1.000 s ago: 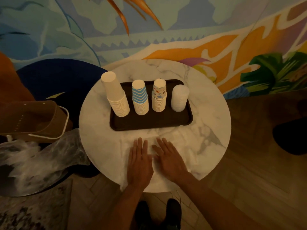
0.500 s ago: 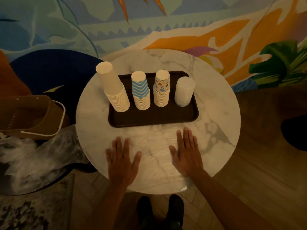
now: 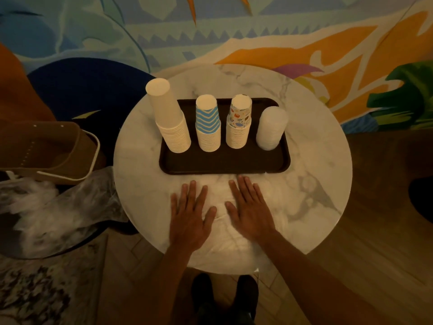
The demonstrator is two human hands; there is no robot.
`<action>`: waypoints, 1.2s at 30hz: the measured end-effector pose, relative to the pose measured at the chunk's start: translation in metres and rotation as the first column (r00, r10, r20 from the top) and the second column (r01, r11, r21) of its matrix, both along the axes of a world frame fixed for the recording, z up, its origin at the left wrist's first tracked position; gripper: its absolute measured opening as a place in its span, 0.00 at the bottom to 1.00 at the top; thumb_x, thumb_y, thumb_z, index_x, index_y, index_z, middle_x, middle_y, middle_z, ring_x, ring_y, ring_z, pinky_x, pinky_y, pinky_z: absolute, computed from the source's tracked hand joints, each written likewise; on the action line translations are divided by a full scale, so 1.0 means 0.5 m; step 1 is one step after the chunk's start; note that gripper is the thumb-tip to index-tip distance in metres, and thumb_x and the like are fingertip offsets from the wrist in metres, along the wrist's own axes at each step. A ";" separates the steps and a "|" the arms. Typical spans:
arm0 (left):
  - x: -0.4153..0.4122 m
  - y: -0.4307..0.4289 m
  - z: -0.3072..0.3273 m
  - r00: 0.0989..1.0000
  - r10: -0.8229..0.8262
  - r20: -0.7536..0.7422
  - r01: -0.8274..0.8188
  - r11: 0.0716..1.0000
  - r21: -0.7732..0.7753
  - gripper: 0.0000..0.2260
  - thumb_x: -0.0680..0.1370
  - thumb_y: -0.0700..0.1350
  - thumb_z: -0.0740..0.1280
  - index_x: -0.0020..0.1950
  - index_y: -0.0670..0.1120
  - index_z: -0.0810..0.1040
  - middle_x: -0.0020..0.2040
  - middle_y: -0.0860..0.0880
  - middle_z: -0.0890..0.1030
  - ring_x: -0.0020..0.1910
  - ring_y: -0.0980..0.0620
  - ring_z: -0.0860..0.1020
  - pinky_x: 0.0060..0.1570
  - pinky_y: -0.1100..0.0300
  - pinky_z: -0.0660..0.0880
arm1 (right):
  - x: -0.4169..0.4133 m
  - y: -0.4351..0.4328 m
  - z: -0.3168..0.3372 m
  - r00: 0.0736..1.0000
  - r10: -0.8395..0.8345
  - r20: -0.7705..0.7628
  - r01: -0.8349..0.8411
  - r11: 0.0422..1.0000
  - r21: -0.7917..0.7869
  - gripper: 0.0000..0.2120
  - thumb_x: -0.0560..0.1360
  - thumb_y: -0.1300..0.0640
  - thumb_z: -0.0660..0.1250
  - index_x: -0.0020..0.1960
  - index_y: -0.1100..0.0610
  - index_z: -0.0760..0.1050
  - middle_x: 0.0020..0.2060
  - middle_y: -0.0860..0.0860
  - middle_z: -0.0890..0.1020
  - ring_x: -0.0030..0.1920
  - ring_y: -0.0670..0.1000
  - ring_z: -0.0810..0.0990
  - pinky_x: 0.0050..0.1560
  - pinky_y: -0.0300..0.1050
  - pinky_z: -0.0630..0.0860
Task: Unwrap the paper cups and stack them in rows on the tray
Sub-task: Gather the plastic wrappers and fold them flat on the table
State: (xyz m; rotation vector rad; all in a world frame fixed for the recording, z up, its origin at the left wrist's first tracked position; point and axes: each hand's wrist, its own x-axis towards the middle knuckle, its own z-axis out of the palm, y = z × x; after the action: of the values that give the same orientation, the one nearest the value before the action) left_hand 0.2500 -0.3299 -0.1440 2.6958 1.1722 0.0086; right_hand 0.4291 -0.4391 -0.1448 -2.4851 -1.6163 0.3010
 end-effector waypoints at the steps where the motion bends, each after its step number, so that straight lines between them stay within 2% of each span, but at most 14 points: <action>1: -0.015 0.010 0.001 0.999 0.035 -0.004 -0.035 0.999 -0.004 0.31 0.83 0.65 0.50 0.84 0.57 0.47 0.84 0.48 0.44 0.83 0.46 0.42 0.79 0.39 0.47 | 0.011 -0.009 0.002 1.000 -0.028 -0.006 0.028 1.000 -0.002 0.32 0.85 0.38 0.45 0.84 0.52 0.46 0.83 0.53 0.45 0.82 0.50 0.37 0.82 0.55 0.45; 5: -0.073 0.034 -0.001 0.987 0.156 -0.041 -0.155 0.988 0.011 0.33 0.82 0.68 0.49 0.84 0.57 0.44 0.84 0.47 0.44 0.83 0.44 0.43 0.79 0.38 0.46 | 0.056 -0.051 0.006 0.990 -0.138 -0.008 0.138 0.990 -0.022 0.35 0.84 0.36 0.43 0.84 0.55 0.43 0.83 0.55 0.44 0.82 0.51 0.37 0.82 0.56 0.46; 9: -0.104 0.032 0.000 0.967 0.252 -0.046 -0.251 0.968 0.031 0.35 0.82 0.67 0.49 0.84 0.49 0.50 0.83 0.39 0.52 0.82 0.39 0.50 0.78 0.37 0.51 | 0.090 -0.099 0.011 0.979 -0.204 -0.010 0.203 0.978 -0.052 0.37 0.84 0.35 0.42 0.83 0.56 0.40 0.82 0.55 0.41 0.82 0.52 0.36 0.81 0.57 0.47; 11: -0.101 0.007 0.019 0.950 0.313 -0.008 -0.313 0.949 0.026 0.36 0.82 0.66 0.49 0.84 0.45 0.51 0.82 0.37 0.53 0.82 0.38 0.50 0.78 0.37 0.52 | 0.094 -0.122 0.021 0.972 -0.233 -0.021 0.232 0.971 -0.059 0.38 0.84 0.34 0.42 0.83 0.57 0.39 0.82 0.56 0.40 0.82 0.52 0.35 0.81 0.57 0.47; 13: -0.088 -0.045 0.040 0.966 0.255 0.046 -0.255 0.967 -0.008 0.36 0.83 0.65 0.51 0.84 0.46 0.48 0.83 0.39 0.47 0.83 0.40 0.46 0.80 0.40 0.48 | 0.081 -0.138 0.040 0.978 -0.210 -0.021 0.209 0.977 -0.043 0.38 0.84 0.34 0.44 0.83 0.55 0.37 0.82 0.56 0.39 0.82 0.53 0.35 0.82 0.57 0.45; 15: -0.070 -0.111 0.059 0.989 0.117 0.086 -0.111 0.992 -0.062 0.35 0.83 0.64 0.53 0.84 0.49 0.44 0.83 0.42 0.41 0.82 0.43 0.40 0.80 0.43 0.44 | 0.047 -0.142 0.060 0.994 -0.110 -0.016 0.109 0.993 -0.033 0.37 0.84 0.35 0.46 0.83 0.52 0.37 0.82 0.55 0.38 0.82 0.53 0.35 0.82 0.56 0.42; 18: -0.045 -0.185 0.048 0.998 -0.018 0.068 0.024 0.996 -0.089 0.35 0.84 0.63 0.52 0.84 0.49 0.42 0.83 0.44 0.37 0.82 0.46 0.38 0.80 0.43 0.44 | -0.024 -0.138 0.071 0.998 0.053 -0.016 -0.053 0.998 0.019 0.34 0.85 0.37 0.48 0.84 0.53 0.41 0.83 0.54 0.41 0.82 0.52 0.37 0.82 0.55 0.42; 20: -0.044 -0.204 0.027 0.999 -0.030 0.029 0.033 0.993 -0.112 0.35 0.84 0.64 0.51 0.84 0.47 0.41 0.83 0.43 0.37 0.82 0.46 0.38 0.79 0.42 0.47 | -0.064 -0.148 0.052 0.990 0.118 -0.074 -0.116 0.993 0.029 0.33 0.86 0.40 0.49 0.84 0.54 0.43 0.83 0.54 0.42 0.82 0.52 0.39 0.82 0.55 0.46; 23: -0.080 -0.200 0.002 0.998 -0.062 0.028 0.064 0.995 -0.080 0.35 0.84 0.64 0.52 0.84 0.45 0.48 0.84 0.43 0.42 0.83 0.45 0.43 0.79 0.41 0.50 | -0.084 -0.181 0.017 0.986 0.111 -0.128 -0.108 0.994 0.023 0.31 0.87 0.43 0.50 0.84 0.56 0.45 0.83 0.54 0.43 0.82 0.52 0.41 0.81 0.56 0.51; 27: -0.171 -0.178 -0.012 0.996 -0.002 0.094 0.005 0.999 -0.039 0.31 0.83 0.61 0.56 0.83 0.46 0.58 0.84 0.43 0.52 0.83 0.43 0.50 0.78 0.38 0.54 | -0.065 -0.200 0.017 0.987 0.108 -0.119 -0.106 0.994 0.025 0.32 0.86 0.43 0.50 0.84 0.56 0.45 0.83 0.54 0.43 0.82 0.52 0.39 0.81 0.55 0.46; 31: -0.250 -0.165 0.003 0.992 0.115 0.044 -0.114 0.993 -0.022 0.28 0.84 0.57 0.51 0.82 0.45 0.60 0.83 0.43 0.55 0.82 0.43 0.53 0.77 0.39 0.56 | -0.034 -0.237 0.019 0.993 0.072 -0.089 -0.075 0.997 -0.031 0.33 0.86 0.41 0.47 0.83 0.57 0.42 0.83 0.54 0.41 0.82 0.51 0.36 0.82 0.54 0.44; 32: -0.262 -0.168 0.012 0.990 0.129 0.051 -0.129 0.992 -0.016 0.29 0.83 0.56 0.52 0.81 0.43 0.61 0.82 0.41 0.56 0.82 0.41 0.54 0.78 0.40 0.56 | -0.027 -0.249 0.021 0.995 0.054 -0.086 -0.058 0.997 -0.047 0.33 0.86 0.40 0.45 0.83 0.57 0.42 0.82 0.55 0.40 0.82 0.51 0.36 0.82 0.54 0.44; 34: -0.268 -0.182 0.036 0.988 0.137 0.071 -0.135 0.990 -0.035 0.34 0.78 0.54 0.61 0.81 0.42 0.60 0.82 0.39 0.56 0.82 0.40 0.54 0.78 0.40 0.56 | -0.019 -0.268 0.031 0.996 0.009 -0.094 -0.017 0.997 -0.076 0.34 0.85 0.37 0.42 0.83 0.56 0.42 0.82 0.55 0.39 0.81 0.50 0.34 0.82 0.54 0.43; 36: -0.259 -0.205 0.059 0.994 0.082 0.066 -0.075 0.992 -0.102 0.43 0.69 0.51 0.70 0.82 0.47 0.58 0.83 0.42 0.54 0.82 0.44 0.51 0.79 0.41 0.54 | -0.027 -0.278 0.049 0.994 0.028 -0.106 -0.035 0.997 -0.068 0.34 0.84 0.35 0.41 0.84 0.53 0.44 0.82 0.53 0.40 0.81 0.49 0.34 0.82 0.52 0.41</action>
State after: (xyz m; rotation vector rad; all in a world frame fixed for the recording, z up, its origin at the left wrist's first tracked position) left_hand 0.1208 -0.4326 -0.1146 2.5410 1.2239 0.0548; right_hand 0.4158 -0.5783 -0.1201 -2.4503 -1.6310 0.4915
